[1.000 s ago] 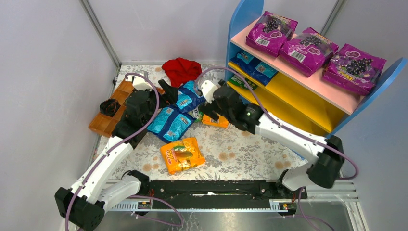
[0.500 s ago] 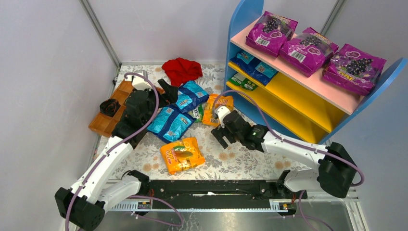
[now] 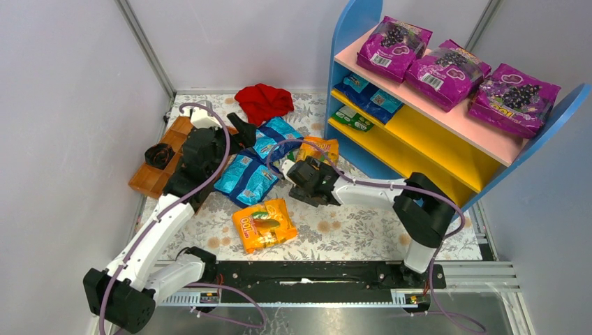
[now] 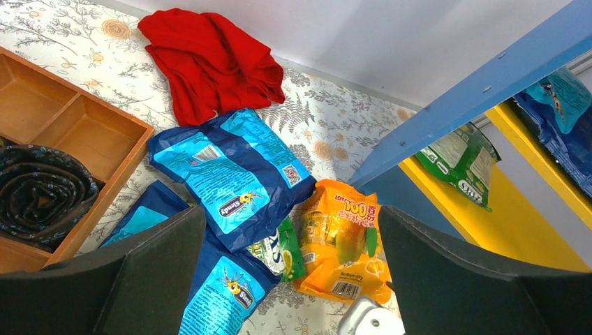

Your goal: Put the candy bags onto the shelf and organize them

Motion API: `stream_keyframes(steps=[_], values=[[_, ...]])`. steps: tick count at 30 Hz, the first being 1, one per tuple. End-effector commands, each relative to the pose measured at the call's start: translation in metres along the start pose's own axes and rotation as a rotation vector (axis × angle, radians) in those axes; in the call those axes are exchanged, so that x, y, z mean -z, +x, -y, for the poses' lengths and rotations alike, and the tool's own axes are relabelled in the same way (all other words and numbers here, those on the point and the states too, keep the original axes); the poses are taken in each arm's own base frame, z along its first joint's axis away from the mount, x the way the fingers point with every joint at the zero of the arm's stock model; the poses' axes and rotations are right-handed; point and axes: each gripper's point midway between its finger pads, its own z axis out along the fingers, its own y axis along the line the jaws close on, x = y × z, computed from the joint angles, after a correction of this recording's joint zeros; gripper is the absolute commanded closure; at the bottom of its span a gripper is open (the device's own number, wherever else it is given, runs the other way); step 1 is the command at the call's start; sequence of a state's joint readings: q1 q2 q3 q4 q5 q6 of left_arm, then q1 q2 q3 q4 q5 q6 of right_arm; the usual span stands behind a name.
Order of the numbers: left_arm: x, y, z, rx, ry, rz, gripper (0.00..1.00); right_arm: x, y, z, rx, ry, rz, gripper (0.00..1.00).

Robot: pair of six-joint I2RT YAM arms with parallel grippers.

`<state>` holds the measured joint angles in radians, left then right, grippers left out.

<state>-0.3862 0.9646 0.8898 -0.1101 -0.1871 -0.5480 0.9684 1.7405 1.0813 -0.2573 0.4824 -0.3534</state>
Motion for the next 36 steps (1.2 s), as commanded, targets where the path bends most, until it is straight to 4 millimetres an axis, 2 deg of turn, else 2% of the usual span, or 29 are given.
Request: stream_keyframes(steps=[1, 6, 10, 14, 16, 19, 24, 27, 32, 36], values=[[-0.003, -0.009, 0.005, 0.01, 0.021, 0.032, 0.01, -0.009, -0.033, 0.017, 0.122, 0.082, 0.063, 0.03], [-0.006, -0.006, 0.003, 0.006, 0.013, 0.023, 0.01, -0.037, -0.033, 0.02, 0.208, 0.169, 0.025, 0.02], [-0.006, -0.006, 0.003, 0.004, 0.012, 0.024, 0.01, -0.054, -0.023, 0.022, 0.261, 0.247, -0.043, 0.05], [-0.005, -0.007, 0.003, 0.004, 0.014, 0.025, 0.01, -0.059, -0.016, 0.018, 0.239, 0.254, -0.062, 0.18], [-0.004, -0.007, 0.005, 0.005, 0.02, 0.025, 0.01, -0.057, -0.019, 0.017, 0.214, 0.259, -0.04, 0.29], [-0.003, -0.008, 0.005, 0.005, 0.022, 0.027, 0.01, -0.053, -0.02, 0.018, 0.182, 0.261, -0.024, 0.38], [-0.002, -0.009, 0.006, 0.008, 0.025, 0.032, 0.01, -0.039, -0.023, 0.019, 0.112, 0.234, -0.016, 0.67], [0.0, -0.011, 0.008, 0.01, 0.03, 0.037, 0.01, -0.029, -0.025, 0.023, 0.061, 0.238, -0.013, 0.82], [0.002, -0.012, 0.01, 0.012, 0.039, 0.045, 0.01, -0.007, -0.021, 0.034, -0.001, 0.256, -0.022, 0.96], [0.005, -0.014, 0.012, 0.012, 0.048, 0.05, 0.01, 0.019, -0.023, 0.046, -0.061, 0.255, 0.012, 1.0]])
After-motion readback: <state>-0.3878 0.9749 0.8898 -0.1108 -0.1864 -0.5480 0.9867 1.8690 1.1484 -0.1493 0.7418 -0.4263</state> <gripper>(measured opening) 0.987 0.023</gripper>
